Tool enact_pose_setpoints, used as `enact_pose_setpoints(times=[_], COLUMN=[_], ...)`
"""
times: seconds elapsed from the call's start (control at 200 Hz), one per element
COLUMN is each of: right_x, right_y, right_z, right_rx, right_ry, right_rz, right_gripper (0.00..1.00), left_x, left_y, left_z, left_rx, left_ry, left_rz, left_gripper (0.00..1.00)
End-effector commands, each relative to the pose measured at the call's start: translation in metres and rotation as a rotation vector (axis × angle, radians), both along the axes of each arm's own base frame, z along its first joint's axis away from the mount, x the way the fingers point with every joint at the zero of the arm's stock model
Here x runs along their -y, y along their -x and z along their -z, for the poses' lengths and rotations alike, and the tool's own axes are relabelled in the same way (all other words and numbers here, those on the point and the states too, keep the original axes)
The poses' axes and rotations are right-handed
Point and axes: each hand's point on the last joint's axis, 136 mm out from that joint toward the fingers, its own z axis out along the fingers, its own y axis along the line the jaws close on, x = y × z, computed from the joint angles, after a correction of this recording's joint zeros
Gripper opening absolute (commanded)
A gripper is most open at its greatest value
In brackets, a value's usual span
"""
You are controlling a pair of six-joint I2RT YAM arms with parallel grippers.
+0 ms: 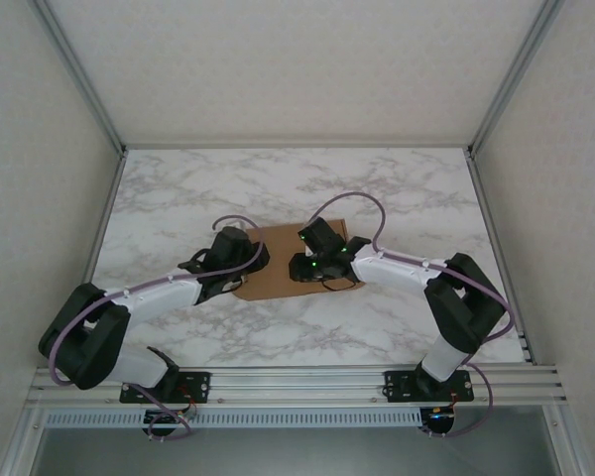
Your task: Fold the paper box
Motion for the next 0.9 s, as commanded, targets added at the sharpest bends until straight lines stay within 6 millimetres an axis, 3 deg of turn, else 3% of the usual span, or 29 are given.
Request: enact_pose_setpoints(times=[0.0,0.165,0.33,0.456,0.591,0.891], right_x=[-0.006,0.03,0.085,0.11,0.124,0.129], right_y=[0.027,-0.006,-0.035,-0.048,-0.057,-0.068], right_z=[-0.014,-0.042,-0.045,-0.04,-0.028,0.004], right_rx=[-0.073,0.048,0.13,0.165,0.151,0.094], right_ry=[-0.032,0.03,0.176,0.256,0.27,0.311], right_rz=[-0.085,-0.006,0.108,0.154,0.189,0.191], right_gripper=[0.37,0.49,0.6,0.64,0.64,0.63], left_x=[-0.007,-0.019,-0.031,-0.035,-0.039,-0.039], left_y=[-0.009,-0.005,0.018,0.036,0.046,0.053], left_z=[-0.017,-0.032,-0.013,0.007,0.024,0.043], left_rx=[0.014,0.029,-0.025,-0.077,-0.106,-0.147], left_ry=[-0.015,-0.02,-0.033,-0.005,0.004,0.018], left_rz=[0.006,-0.004,0.001,0.003,-0.007,-0.018], left_gripper=[0.51,0.6,0.66,0.67,0.68,0.63])
